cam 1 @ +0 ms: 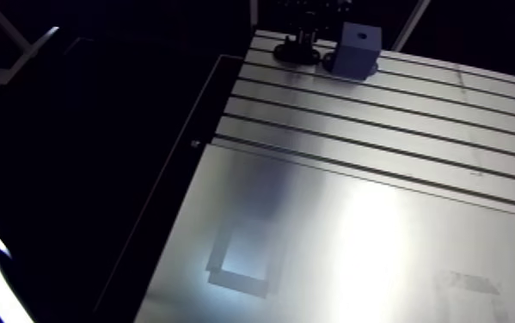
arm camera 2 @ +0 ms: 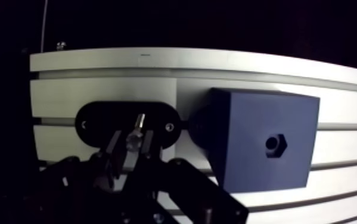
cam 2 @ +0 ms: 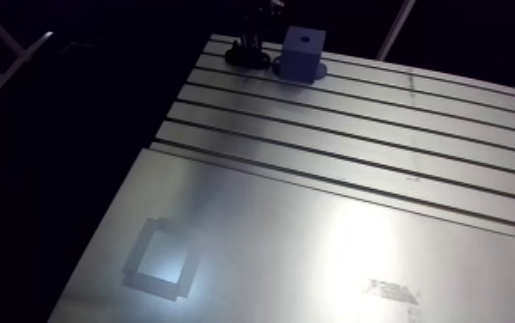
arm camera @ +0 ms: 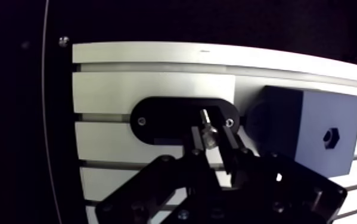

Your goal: Pick up the M10 bolt and insert it into the hex recess until seated.

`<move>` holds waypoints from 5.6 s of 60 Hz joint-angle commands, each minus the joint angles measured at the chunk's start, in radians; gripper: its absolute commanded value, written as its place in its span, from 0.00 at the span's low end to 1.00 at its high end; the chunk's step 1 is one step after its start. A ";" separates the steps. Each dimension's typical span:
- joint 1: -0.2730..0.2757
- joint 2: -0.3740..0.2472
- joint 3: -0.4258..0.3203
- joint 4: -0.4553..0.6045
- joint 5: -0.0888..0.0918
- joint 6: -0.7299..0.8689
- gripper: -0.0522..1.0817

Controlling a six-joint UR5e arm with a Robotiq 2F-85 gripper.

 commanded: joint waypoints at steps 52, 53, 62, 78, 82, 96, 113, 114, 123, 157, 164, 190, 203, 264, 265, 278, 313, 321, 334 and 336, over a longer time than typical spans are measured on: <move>0.006 -0.062 -0.012 0.005 -0.002 -0.003 0.82; 0.006 -0.065 -0.013 0.006 -0.002 -0.003 0.82; 0.003 -0.089 -0.017 0.018 -0.003 -0.015 0.83; -0.023 -0.140 -0.052 0.190 -0.002 -0.094 0.84; -0.036 -0.169 -0.062 0.243 -0.001 -0.140 0.85; -0.087 -0.205 -0.147 0.474 0.006 -0.262 0.86; -0.115 -0.195 -0.247 0.606 0.008 -0.470 0.86; -0.116 -0.190 -0.261 0.628 0.008 -0.506 0.86; -0.145 -0.158 -0.294 0.668 0.010 -0.635 0.86; -0.155 -0.064 -0.382 0.746 0.008 -0.692 0.85; -0.155 -0.055 -0.382 0.743 0.011 -0.689 0.85; -0.153 -0.042 -0.359 0.731 0.008 -0.672 0.85; -0.149 -0.033 -0.353 0.683 0.011 -0.672 0.85; -0.152 0.002 -0.324 0.638 0.011 -0.673 0.85; -0.152 0.002 -0.321 0.638 0.011 -0.674 0.85; -0.155 0.002 -0.316 0.637 0.011 -0.672 0.85; -0.155 0.016 -0.316 0.617 0.013 -0.674 0.85; -0.153 0.016 -0.314 0.617 0.013 -0.674 0.85; -0.152 0.016 -0.316 0.617 0.013 -0.674 0.85; -0.152 0.016 -0.315 0.617 0.013 -0.674 0.85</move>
